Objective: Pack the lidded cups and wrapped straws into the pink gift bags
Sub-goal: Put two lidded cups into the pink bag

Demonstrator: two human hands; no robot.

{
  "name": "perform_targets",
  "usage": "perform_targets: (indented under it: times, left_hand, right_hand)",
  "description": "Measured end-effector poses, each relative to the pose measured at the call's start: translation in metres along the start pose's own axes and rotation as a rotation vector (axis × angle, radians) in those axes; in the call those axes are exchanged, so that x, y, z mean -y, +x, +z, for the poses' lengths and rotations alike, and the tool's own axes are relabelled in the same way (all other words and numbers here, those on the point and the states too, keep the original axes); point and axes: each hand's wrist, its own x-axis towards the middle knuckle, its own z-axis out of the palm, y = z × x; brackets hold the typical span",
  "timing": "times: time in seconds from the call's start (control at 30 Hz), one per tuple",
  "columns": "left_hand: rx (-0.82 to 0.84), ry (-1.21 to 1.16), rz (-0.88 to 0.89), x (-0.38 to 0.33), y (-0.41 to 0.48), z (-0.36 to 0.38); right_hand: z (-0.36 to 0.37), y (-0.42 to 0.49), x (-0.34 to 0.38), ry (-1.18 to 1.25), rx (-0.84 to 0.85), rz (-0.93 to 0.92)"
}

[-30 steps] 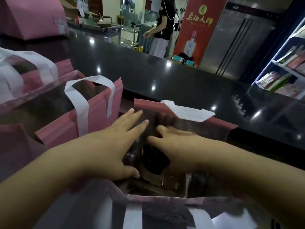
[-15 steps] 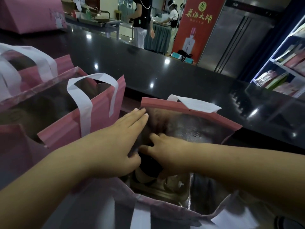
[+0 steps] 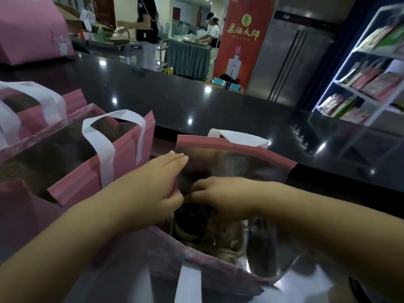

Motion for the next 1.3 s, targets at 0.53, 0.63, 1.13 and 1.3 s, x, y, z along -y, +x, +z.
perform_targets:
  times: [0.53,0.63,1.13,1.3]
  left_hand:
    - [-0.034,0.257,0.316,-0.116,0.036,-0.031]
    - [-0.002,0.316,0.370,-0.132,0.049,-0.021]
    - [0.037,0.373,0.360,-0.134,0.059,-0.004]
    - [0.021,0.335,0.322,-0.118,0.048,-0.010]
  right_hand:
    - [0.005,-0.220,-0.042,0.290,-0.523,0.506]
    - [0.038,-0.224,-0.063,0.255,-0.361,0.609]
    - [0.133,-0.130,-0.102,0.465,-0.057,0.791]
    - [0.101,-0.161,-0.094,0.368,-0.240,0.863]
